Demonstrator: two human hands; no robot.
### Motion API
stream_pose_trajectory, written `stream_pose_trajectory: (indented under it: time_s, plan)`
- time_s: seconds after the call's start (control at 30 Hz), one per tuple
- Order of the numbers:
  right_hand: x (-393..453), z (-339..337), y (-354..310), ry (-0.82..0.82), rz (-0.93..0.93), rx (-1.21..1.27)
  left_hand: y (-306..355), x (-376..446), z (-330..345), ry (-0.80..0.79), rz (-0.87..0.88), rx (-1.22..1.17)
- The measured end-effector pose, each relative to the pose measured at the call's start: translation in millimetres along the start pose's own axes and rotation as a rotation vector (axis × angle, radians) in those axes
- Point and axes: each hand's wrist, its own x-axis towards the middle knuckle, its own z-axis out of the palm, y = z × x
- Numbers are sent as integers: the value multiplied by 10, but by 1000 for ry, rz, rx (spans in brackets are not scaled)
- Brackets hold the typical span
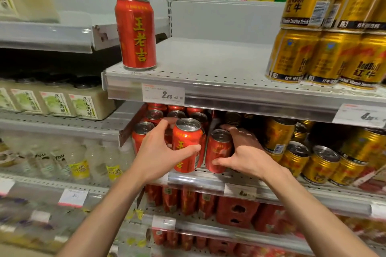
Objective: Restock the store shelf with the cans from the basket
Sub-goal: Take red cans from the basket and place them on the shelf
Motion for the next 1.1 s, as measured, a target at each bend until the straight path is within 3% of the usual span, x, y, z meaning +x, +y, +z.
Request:
stream_pose_trajectory:
  time_s: [0.23,0.6,1.1]
  plan:
    - [-8,-68,15,-2,7,69,49,-15,57,-18,0,-24]
    - [328,-17,-28,30,177,161,43,-48,83,-5,-8,-58]
    - [188,-72,21,57,118,96,15,-56,77,-37,21,-27]
